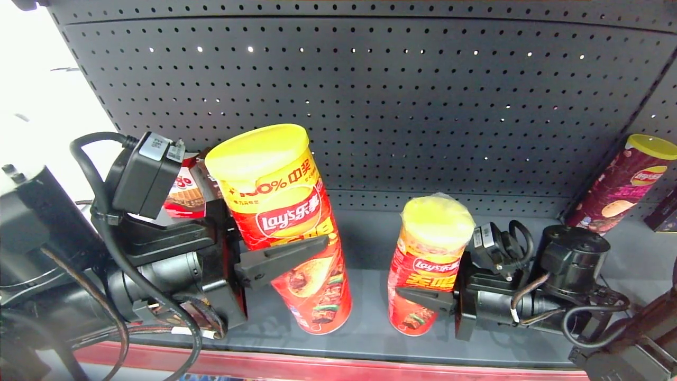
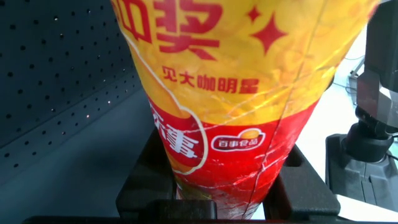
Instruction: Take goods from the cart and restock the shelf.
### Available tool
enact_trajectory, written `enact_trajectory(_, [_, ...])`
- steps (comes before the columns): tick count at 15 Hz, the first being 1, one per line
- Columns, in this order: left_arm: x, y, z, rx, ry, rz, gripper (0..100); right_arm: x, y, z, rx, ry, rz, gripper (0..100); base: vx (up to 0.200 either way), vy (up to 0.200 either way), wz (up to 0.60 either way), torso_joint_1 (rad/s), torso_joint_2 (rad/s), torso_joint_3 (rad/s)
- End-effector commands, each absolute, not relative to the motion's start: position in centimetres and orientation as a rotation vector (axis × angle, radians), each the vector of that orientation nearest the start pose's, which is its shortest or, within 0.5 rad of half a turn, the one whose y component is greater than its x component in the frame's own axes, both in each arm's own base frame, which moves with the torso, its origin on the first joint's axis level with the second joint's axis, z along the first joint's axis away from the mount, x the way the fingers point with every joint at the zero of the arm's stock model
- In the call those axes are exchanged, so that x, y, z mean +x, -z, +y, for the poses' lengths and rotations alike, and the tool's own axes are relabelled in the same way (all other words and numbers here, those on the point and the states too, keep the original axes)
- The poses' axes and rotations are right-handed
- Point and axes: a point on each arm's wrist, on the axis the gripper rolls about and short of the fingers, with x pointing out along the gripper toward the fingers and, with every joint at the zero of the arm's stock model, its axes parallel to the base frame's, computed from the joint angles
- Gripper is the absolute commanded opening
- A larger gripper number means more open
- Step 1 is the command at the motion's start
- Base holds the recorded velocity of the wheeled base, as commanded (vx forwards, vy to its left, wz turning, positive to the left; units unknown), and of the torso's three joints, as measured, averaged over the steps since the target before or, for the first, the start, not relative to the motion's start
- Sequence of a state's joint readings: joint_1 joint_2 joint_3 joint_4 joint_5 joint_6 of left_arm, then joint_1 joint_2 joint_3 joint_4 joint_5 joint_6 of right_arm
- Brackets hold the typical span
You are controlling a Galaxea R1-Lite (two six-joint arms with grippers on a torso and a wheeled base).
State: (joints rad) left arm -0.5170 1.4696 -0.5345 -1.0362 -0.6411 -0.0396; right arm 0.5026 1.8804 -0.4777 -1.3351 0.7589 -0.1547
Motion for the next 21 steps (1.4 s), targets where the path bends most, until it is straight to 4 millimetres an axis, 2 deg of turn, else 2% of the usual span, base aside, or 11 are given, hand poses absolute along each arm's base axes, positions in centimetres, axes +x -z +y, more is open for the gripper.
enact_trajectory(1, [19.5, -21.3, -12.6, -0.029, 1.159, -0.084, 0, 25.2, -11.0, 15.5, -0.121, -1.262, 0.007, 0, 0.000, 0.000, 0.00, 0.000, 0.00, 0.000])
enact_trajectory(3, [19.5, -21.2, -12.6, -0.029, 1.159, -0.084, 0, 24.9, -11.1, 15.6, -0.124, -1.267, 0.005, 0, 0.000, 0.000, 0.00, 0.000, 0.00, 0.000])
enact_trajectory(4, [19.5, -21.2, -12.6, -0.029, 1.159, -0.085, 0, 24.7, -11.1, 15.5, -0.124, -1.265, 0.007, 100, 0.000, 0.000, 0.00, 0.000, 0.00, 0.000])
enact_trajectory(9, [19.4, -21.0, -12.6, -0.029, 1.159, -0.076, 0, 23.6, -11.4, 14.3, -0.126, -1.247, 0.009, 100, 0.000, 0.000, 0.00, 0.000, 0.00, 0.000])
enact_trajectory(14, [19.0, -20.9, -12.3, -0.029, 1.161, -0.077, 0, 21.8, -12.8, 11.3, -0.130, -1.173, -0.018, 100, 0.000, 0.000, 0.00, 0.000, 0.00, 0.000])
enact_trajectory(18, [19.0, -21.2, -12.4, -0.027, 1.162, -0.090, 0, 18.0, -13.8, 9.0, -0.135, -1.141, -0.043, 100, 0.000, 0.000, 0.00, 0.000, 0.00, 0.000])
enact_trajectory(21, [19.0, -21.0, -12.4, -0.027, 1.164, -0.083, 0, 16.3, -14.1, 7.1, -0.141, -1.076, -0.062, 100, 0.000, 0.000, 0.00, 0.000, 0.00, 0.000])
